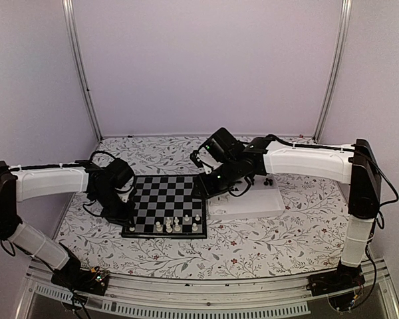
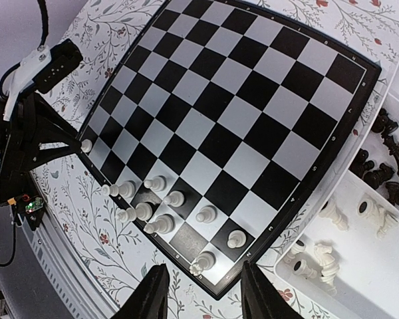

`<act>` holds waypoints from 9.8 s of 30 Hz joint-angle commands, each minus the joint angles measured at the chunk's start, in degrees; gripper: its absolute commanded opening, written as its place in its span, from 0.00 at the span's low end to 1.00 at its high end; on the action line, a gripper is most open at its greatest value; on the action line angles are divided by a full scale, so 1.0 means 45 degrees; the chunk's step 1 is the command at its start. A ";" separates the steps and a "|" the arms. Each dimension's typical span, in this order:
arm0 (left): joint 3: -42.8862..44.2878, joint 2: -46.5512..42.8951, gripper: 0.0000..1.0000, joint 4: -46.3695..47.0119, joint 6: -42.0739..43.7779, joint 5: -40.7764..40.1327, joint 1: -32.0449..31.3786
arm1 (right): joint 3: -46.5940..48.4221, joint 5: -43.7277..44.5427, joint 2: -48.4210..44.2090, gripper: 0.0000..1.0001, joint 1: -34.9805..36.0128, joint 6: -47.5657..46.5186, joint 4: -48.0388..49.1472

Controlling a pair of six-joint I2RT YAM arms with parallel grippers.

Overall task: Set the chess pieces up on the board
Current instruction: Adjust the chess piece on the chessboard, then adjust the chess piece in the storage box, then pick up the chess piece from the storage box, then place the chess piece in the storage box, then pick up the chess piece from the storage box, then place the chess piece on the chessboard.

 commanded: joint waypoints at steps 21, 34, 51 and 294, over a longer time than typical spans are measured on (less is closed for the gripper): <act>0.2965 -0.1031 0.36 -0.1107 0.0307 -0.0650 -0.0260 | -0.1663 0.0629 -0.1311 0.38 -0.0916 0.0585 -0.0354; 0.4405 -0.0659 0.38 0.2010 0.1306 0.1807 -0.1988 | -0.2318 -0.0212 -0.0433 0.30 -0.2178 -0.1659 -0.1065; 0.4433 -0.0316 0.38 0.2945 0.1252 0.2507 -0.2378 | -0.0963 0.0237 0.2218 0.37 -0.2140 -0.2273 -0.2244; -0.1806 -0.7064 0.02 0.3708 -0.0810 -0.1471 -0.1882 | -0.1313 -0.2121 -0.2481 0.44 -0.0348 -0.3108 -0.0248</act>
